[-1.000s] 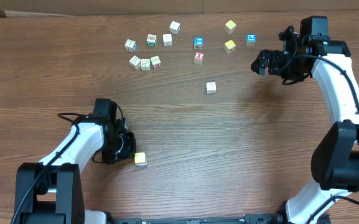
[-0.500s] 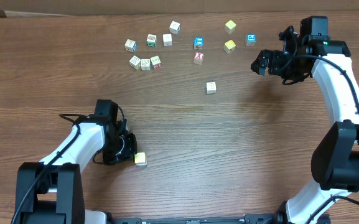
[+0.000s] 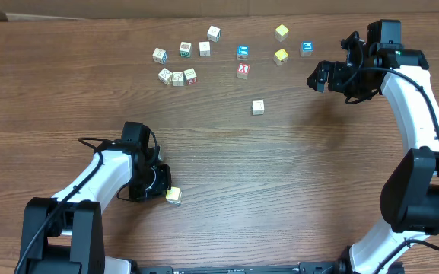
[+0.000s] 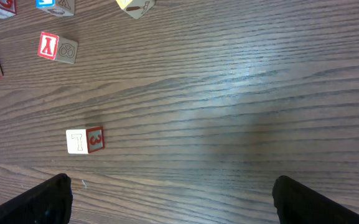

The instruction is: Form a tower

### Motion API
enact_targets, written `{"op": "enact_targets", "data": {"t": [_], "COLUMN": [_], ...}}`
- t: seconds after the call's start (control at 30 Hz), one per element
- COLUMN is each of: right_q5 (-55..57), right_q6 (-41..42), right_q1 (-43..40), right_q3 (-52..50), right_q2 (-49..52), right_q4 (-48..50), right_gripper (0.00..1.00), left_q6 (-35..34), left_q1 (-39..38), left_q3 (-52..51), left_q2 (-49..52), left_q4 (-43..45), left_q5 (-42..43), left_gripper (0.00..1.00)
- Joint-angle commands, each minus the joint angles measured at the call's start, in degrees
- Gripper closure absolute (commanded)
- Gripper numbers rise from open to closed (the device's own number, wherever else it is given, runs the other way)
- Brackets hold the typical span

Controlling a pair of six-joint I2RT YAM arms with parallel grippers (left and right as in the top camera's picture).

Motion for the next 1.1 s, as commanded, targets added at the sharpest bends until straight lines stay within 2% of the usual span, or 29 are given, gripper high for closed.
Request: {"op": "enact_targets", "data": {"t": [0.0,0.17,0.3,0.43,0.47,0.57,0.73,0.93,1.0,1.07], "right_q5": [-0.1,-0.1,-0.1,-0.1,-0.1,-0.1,-0.1,-0.1,-0.1,-0.1], "right_q6": [0.2,0.2,0.2,0.2,0.2,0.2,0.2,0.2,0.2,0.2], "right_q1": [0.0,0.0,0.0,0.0,0.0,0.0,0.0,0.0,0.0,0.0], "right_q3": [1.2,1.2,1.2,1.2,1.2,1.2,1.2,1.2,1.2,1.2], "right_q2": [-1.6,-1.6,-1.6,-1.6,-1.6,-1.6,-1.6,-1.6,-1.6,-1.6], "right_q4": [0.3,0.3,0.3,0.3,0.3,0.3,0.3,0.3,0.3,0.3], "right_gripper": [0.00,0.00,0.00,0.00,0.00,0.00,0.00,0.00,0.00,0.00], "left_q6": [0.6,0.6,-0.8,-4.7,-6.0,-6.1,-3.4,-1.4,-0.3,0.2], "left_q1": [-0.4,-0.4,-0.3,-0.3,-0.3,-0.3,0.0,0.1,0.1,0.0], "left_q3": [-0.8,-0.8,0.3,6.7,10.8,20.3,42.8,70.3,75.5,77.9], "left_q2": [0.7,0.7,0.7,0.7,0.7,0.7,2.3,12.4,16.3,19.8], "left_q4": [0.2,-0.7,-2.3,-4.5,-5.8,-9.0,-16.5,-27.3,-28.5,-27.8], "left_q5": [-4.3,-8.8,-13.7,-18.2,-20.1,-21.7,-23.1,-23.6,-23.6,-23.5], "left_gripper": [0.95,0.90,0.91,0.79,0.74,0.74,0.73,0.75,0.74,0.69]}}
